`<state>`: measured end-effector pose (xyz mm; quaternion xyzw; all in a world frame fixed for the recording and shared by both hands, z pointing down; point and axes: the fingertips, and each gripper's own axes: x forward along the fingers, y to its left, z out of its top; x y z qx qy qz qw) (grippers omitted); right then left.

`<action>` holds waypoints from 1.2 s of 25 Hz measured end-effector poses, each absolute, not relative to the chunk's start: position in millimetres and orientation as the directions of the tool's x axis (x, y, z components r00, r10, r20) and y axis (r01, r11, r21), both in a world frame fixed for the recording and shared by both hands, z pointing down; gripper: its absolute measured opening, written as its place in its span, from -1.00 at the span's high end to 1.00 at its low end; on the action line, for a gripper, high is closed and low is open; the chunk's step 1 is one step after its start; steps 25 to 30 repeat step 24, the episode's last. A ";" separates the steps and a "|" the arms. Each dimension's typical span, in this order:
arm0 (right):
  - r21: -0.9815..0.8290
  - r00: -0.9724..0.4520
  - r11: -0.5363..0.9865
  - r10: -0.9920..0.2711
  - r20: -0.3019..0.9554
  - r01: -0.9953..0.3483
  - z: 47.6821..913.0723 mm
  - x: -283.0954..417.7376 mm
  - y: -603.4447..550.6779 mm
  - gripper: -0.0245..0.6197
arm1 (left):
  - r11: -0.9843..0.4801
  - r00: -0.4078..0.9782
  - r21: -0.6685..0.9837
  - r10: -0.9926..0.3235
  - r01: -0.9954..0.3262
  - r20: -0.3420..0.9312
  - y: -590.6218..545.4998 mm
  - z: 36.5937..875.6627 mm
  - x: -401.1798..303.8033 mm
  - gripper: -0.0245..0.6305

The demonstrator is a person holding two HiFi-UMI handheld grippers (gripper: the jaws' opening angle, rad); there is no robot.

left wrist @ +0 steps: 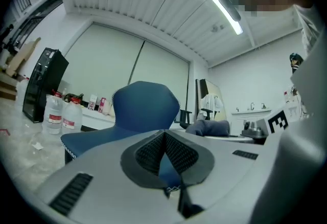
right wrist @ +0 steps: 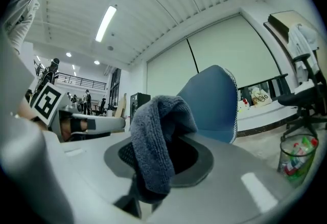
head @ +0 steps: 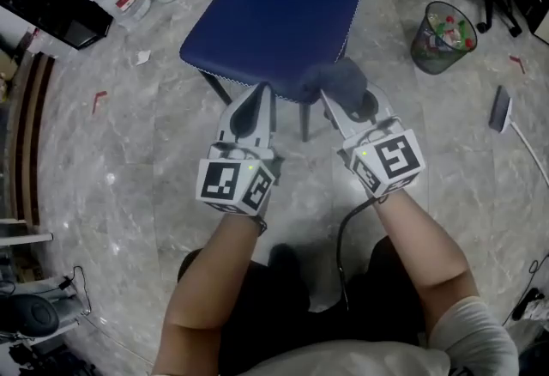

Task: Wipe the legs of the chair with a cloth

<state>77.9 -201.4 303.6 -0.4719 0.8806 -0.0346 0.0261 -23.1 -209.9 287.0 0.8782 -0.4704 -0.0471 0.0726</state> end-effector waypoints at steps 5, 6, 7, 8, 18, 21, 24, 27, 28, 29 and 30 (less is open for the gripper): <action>-0.042 -0.575 0.577 -0.817 -0.043 -0.816 302.8 71.7 -210.1 0.59 | -0.616 0.619 0.108 -0.785 -0.780 -0.011 -214.8 308.8 -7.2 0.91; -0.043 -0.574 0.576 -0.818 -0.040 -0.817 305.0 71.9 -209.9 0.60 | -0.625 0.627 0.098 -0.779 -0.775 -0.004 -214.9 312.1 -5.3 0.91; -0.042 -0.574 0.575 -0.818 -0.032 -0.817 307.9 71.9 -208.4 0.59 | -0.629 0.632 0.096 -0.775 -0.771 0.003 -213.5 314.5 -4.2 0.91; -0.039 -0.576 0.577 -0.817 -0.023 -0.816 310.8 71.9 -206.7 0.60 | -0.630 0.633 0.098 -0.774 -0.770 0.005 -212.1 315.2 -3.7 0.91; -0.038 -0.580 0.580 -0.814 -0.004 -0.814 320.0 67.8 -209.2 0.60 | -0.603 0.608 0.111 -0.794 -0.790 0.010 -219.9 311.4 -21.1 0.91; -0.037 -0.584 0.584 -0.811 -0.008 -0.811 319.4 67.8 -208.7 0.60 | -0.602 0.607 0.115 -0.794 -0.790 0.017 -219.5 313.4 -21.5 0.91; -0.032 -0.587 0.587 -0.809 -0.010 -0.809 318.0 70.8 -207.9 0.60 | -0.616 0.623 0.127 -0.782 -0.777 0.025 -218.2 315.0 -14.5 0.91; -0.032 -0.587 0.587 -0.809 -0.010 -0.809 318.0 70.8 -207.9 0.60 | -0.616 0.623 0.127 -0.782 -0.777 0.025 -218.2 315.0 -14.5 0.91; -0.032 -0.587 0.587 -0.809 -0.010 -0.809 318.0 70.8 -207.9 0.60 | -0.616 0.623 0.127 -0.782 -0.777 0.025 -218.2 315.0 -14.5 0.91; -0.032 -0.587 0.587 -0.809 -0.010 -0.809 318.0 70.8 -207.9 0.60 | -0.616 0.623 0.127 -0.782 -0.777 0.025 -218.2 315.0 -14.5 0.91; -0.032 -0.587 0.587 -0.809 -0.010 -0.809 318.0 70.8 -207.9 0.60 | -0.616 0.623 0.127 -0.782 -0.777 0.025 -218.2 315.0 -14.5 0.91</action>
